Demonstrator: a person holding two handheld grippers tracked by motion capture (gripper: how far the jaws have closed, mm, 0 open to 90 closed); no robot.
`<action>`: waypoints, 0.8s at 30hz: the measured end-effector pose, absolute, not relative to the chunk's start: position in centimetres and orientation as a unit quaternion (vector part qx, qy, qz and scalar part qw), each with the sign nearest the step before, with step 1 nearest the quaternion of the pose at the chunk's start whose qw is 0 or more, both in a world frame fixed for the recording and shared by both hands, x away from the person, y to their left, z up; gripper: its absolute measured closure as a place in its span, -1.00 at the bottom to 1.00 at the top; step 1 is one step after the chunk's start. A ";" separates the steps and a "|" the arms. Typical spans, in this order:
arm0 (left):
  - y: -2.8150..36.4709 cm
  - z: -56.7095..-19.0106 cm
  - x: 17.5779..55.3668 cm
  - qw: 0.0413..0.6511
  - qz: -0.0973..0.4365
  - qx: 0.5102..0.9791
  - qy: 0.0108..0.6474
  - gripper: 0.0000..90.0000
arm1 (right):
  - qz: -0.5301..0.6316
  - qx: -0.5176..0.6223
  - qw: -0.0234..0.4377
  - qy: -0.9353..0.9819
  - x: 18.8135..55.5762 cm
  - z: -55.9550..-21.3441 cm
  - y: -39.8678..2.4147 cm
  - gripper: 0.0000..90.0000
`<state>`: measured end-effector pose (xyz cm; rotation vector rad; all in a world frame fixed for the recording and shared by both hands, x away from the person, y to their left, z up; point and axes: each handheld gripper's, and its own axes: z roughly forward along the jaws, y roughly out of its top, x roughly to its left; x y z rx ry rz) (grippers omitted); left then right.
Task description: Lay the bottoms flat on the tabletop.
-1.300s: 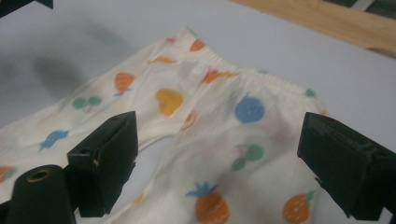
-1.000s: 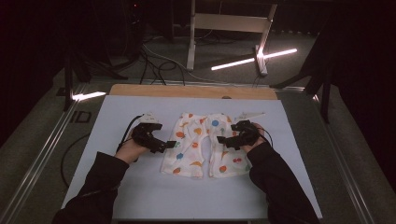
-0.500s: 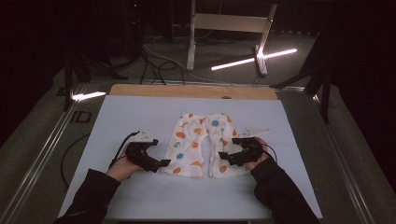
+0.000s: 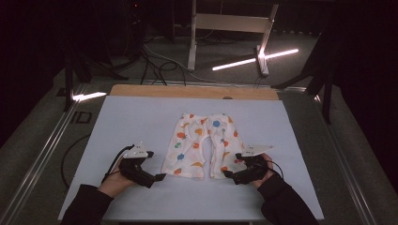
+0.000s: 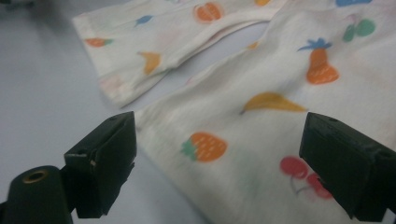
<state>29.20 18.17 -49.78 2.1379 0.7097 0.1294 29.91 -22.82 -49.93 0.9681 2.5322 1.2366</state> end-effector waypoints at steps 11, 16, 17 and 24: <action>20.6 -50.4 25.7 0.427 0.048 0.854 0.294 -1.00 | 0.426 0.337 0.077 0.836 27.2 -49.8 -25.0 -0.75; 21.2 -50.5 24.6 0.424 0.051 0.854 0.296 -1.00 | 0.411 0.340 0.094 0.841 26.1 -50.0 -26.0 -0.75; 21.4 -50.6 24.4 0.425 0.053 0.854 0.297 -1.00 | 0.409 0.341 0.093 0.841 25.9 -50.1 -26.3 -0.75; 22.4 -50.4 23.2 0.424 0.066 0.851 0.304 -1.00 | 0.411 0.353 0.089 0.836 24.8 -50.4 -27.8 -0.75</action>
